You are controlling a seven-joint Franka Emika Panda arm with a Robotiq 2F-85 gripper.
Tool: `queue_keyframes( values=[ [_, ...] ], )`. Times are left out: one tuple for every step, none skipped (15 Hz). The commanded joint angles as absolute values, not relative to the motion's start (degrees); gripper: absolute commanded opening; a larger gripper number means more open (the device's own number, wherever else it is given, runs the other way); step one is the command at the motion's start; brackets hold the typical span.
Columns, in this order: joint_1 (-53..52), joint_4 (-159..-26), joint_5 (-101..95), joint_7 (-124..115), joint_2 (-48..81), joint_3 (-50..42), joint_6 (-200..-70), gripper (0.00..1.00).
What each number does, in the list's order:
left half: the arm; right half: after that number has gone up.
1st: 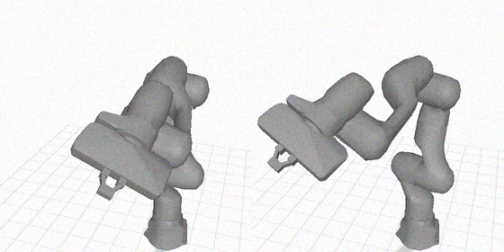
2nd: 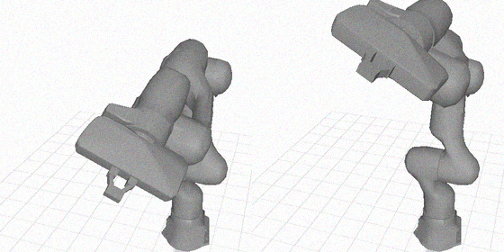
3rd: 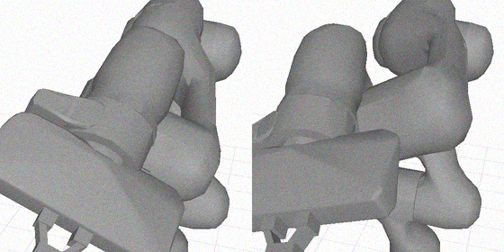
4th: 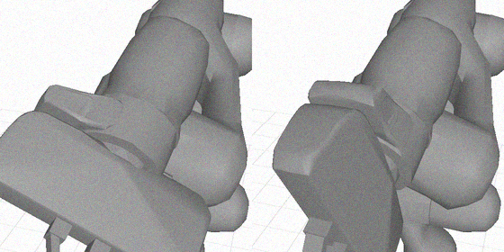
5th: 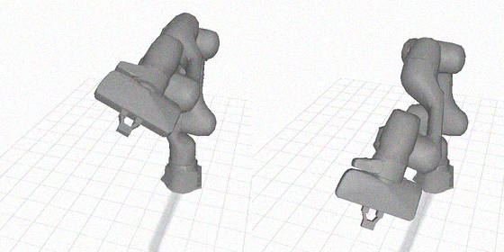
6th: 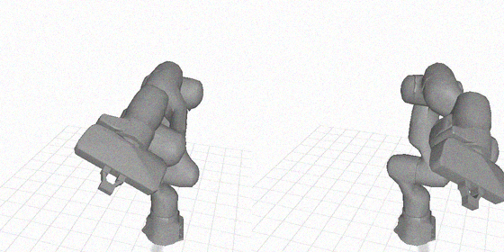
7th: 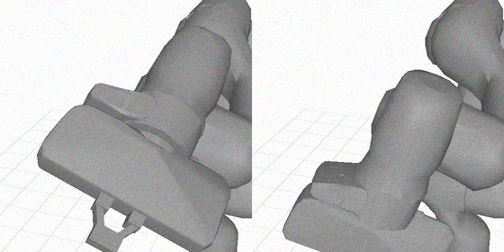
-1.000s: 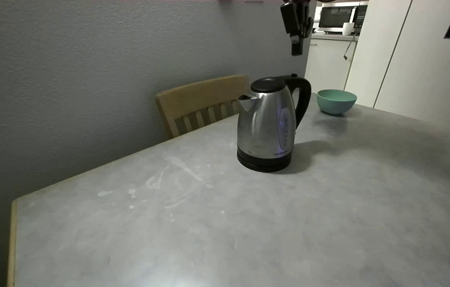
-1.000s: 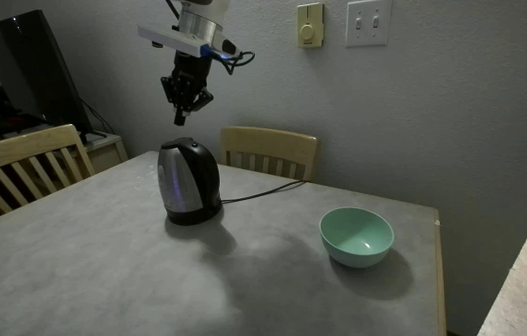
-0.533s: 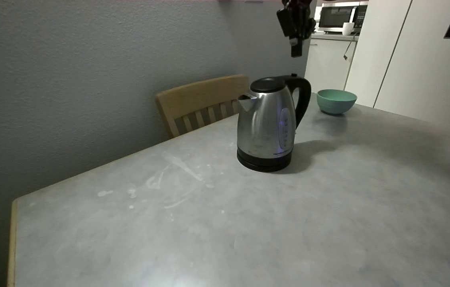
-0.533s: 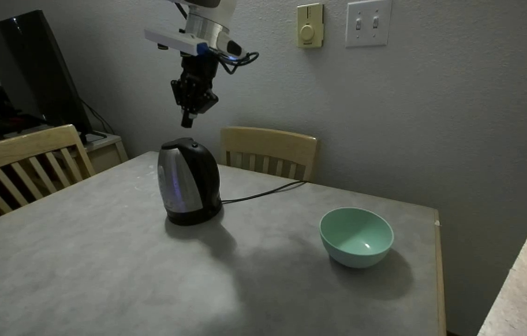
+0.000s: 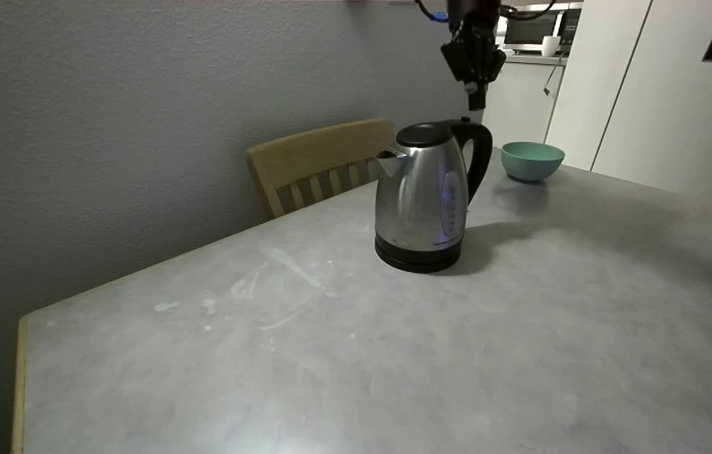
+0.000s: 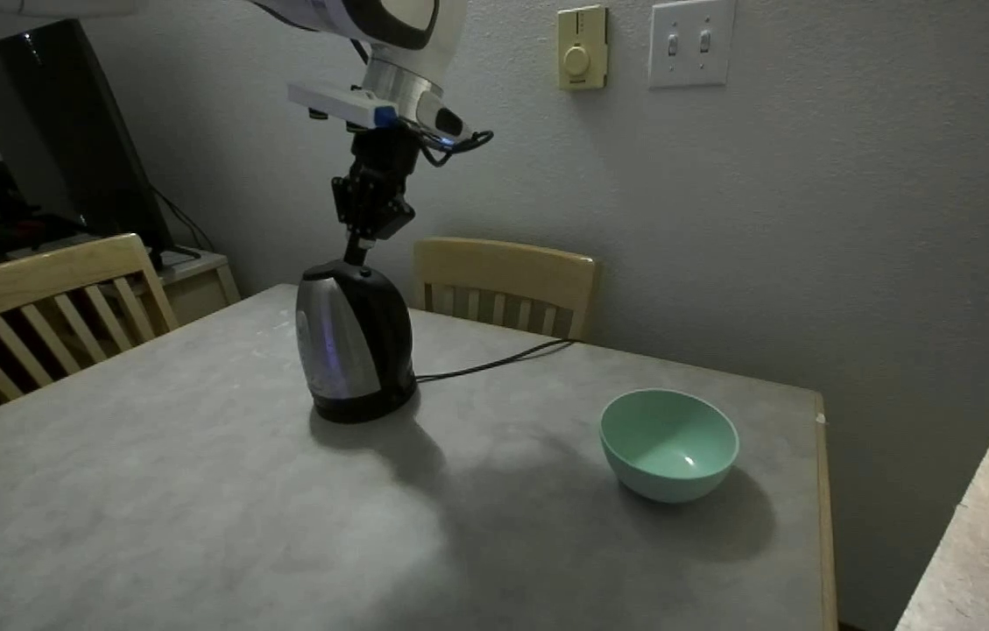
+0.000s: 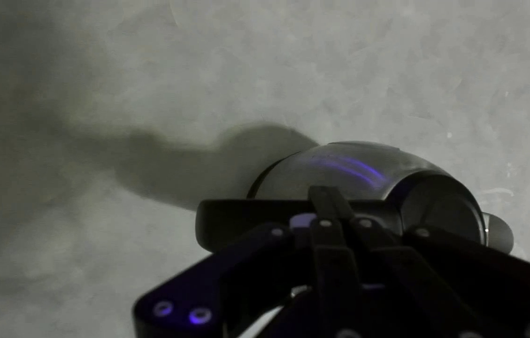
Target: Press the button on the kettle
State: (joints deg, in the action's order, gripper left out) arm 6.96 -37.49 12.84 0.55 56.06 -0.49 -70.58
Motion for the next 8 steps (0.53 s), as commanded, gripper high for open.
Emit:
queue_keyframes(
  values=[
    [6.5, -32.8, 11.9, -0.1, 59.3, -0.7, -66.8, 0.0],
    [6.3, -32.4, 11.8, 0.0, 59.7, -0.7, -66.2, 0.0],
    [6.2, -32.0, 11.7, 0.1, 60.2, -0.7, -65.7, 0.0],
    [6.0, -31.8, 11.7, 0.2, 60.4, -0.7, -65.2, 0.0],
    [5.8, -31.4, 11.6, 0.4, 60.8, -0.7, -64.7, 0.0],
    [5.6, -31.1, 11.5, 0.4, 61.0, -0.8, -64.2, 0.0],
    [5.5, -30.9, 11.4, 0.4, 61.1, -0.8, -63.9, 0.0],
    [5.4, -30.7, 11.3, 0.5, 61.0, -0.9, -63.8, 0.0]
  ],
)
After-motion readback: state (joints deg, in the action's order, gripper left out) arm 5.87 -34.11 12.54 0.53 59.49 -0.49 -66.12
